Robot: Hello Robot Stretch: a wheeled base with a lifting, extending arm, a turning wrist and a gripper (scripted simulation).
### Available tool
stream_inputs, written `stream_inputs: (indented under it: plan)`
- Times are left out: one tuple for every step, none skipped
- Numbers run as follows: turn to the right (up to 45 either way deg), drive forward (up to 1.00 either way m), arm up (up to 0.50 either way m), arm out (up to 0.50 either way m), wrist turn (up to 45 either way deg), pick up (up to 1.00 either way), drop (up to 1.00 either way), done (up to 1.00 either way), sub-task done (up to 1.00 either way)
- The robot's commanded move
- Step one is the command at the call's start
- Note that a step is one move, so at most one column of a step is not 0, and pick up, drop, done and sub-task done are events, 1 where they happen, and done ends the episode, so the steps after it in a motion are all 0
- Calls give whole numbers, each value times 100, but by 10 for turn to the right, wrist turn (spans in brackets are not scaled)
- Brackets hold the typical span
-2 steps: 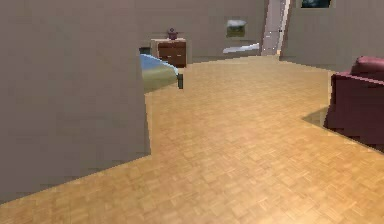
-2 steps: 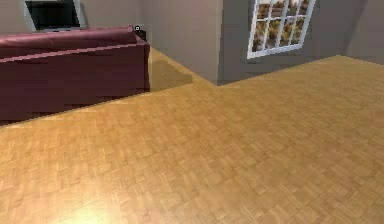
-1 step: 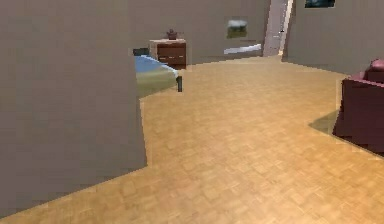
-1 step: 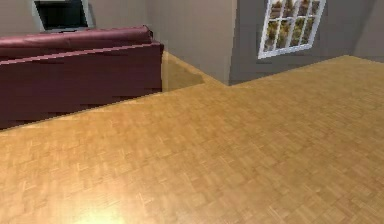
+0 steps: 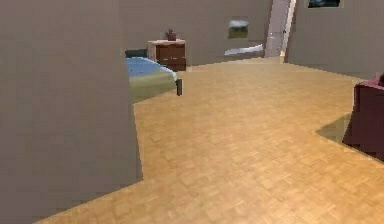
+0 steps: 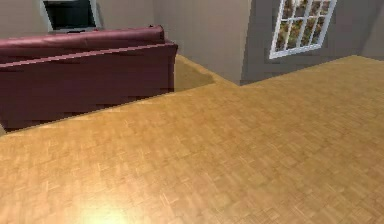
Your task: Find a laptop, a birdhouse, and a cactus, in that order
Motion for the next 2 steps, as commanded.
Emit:
stream_inputs:
  plan:
    - [30,0,0,0,0,0,0,0,0]
    - [0,100,0,0,0,0,0,0,0]
